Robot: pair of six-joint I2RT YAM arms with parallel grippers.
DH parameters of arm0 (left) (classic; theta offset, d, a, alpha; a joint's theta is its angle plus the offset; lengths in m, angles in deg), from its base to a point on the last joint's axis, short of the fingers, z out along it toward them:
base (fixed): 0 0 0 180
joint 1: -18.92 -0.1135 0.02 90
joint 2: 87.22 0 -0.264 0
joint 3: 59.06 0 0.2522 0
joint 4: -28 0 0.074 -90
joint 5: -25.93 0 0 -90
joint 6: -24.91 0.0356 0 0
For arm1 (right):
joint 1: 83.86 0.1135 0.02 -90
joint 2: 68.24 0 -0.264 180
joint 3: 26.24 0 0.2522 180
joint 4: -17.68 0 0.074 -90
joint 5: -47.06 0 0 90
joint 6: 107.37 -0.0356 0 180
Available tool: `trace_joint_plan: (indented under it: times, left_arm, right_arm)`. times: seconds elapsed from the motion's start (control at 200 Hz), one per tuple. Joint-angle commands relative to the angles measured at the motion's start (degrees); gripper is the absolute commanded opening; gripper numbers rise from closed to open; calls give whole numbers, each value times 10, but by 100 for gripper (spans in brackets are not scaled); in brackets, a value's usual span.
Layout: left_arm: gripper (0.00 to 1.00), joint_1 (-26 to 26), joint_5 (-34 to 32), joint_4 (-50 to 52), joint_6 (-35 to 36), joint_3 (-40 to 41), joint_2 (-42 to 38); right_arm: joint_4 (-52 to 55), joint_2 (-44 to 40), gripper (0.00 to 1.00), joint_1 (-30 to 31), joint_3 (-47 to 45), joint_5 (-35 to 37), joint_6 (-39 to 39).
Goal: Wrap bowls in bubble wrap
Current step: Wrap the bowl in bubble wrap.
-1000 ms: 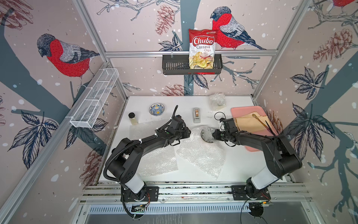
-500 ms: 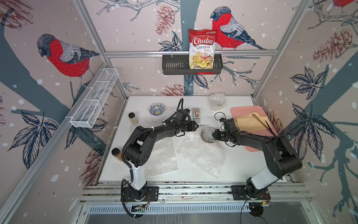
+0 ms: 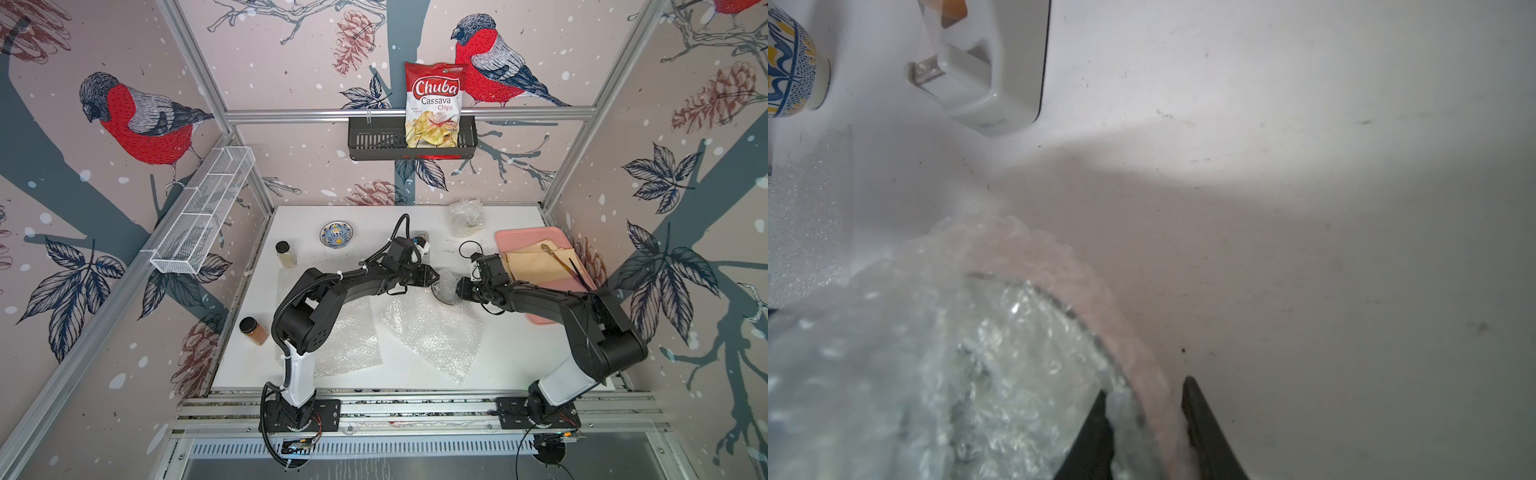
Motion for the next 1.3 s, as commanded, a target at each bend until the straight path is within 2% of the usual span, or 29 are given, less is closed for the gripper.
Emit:
trace_joint_plan:
  times: [0.0, 0.115, 0.32, 0.61, 0.78, 0.81, 0.9, 1.086, 1.296]
  left_arm:
    - [32, 14, -21, 34, 32, -19, 7]
    - [32, 21, -52, 58, 45, -30, 11]
    - [32, 22, -87, 77, 56, -29, 11]
    - [32, 34, -96, 89, 62, -41, 11]
    - [32, 41, -104, 95, 64, -47, 11]
    - [33, 42, -105, 96, 65, -47, 11]
    - [33, 43, -106, 98, 66, -47, 10]
    - [33, 46, -110, 101, 67, -51, 6]
    - [33, 47, -111, 104, 68, -54, 5]
  right_arm:
    - [27, -11, 37, 0, 3, -18, 6]
    - [34, -31, 46, -6, 3, -44, 7]
    - [54, -67, 56, -19, 7, -68, 7]
    - [44, -94, 77, -56, 3, -131, -3]
    - [25, -103, 84, -70, 6, -177, -13]
    - [23, -101, 88, -71, 10, -185, -15]
    - [14, -94, 89, -72, 20, -206, -26]
    - [33, -83, 90, -69, 41, -192, -26]
    - [84, -37, 90, -39, 65, -126, 6]
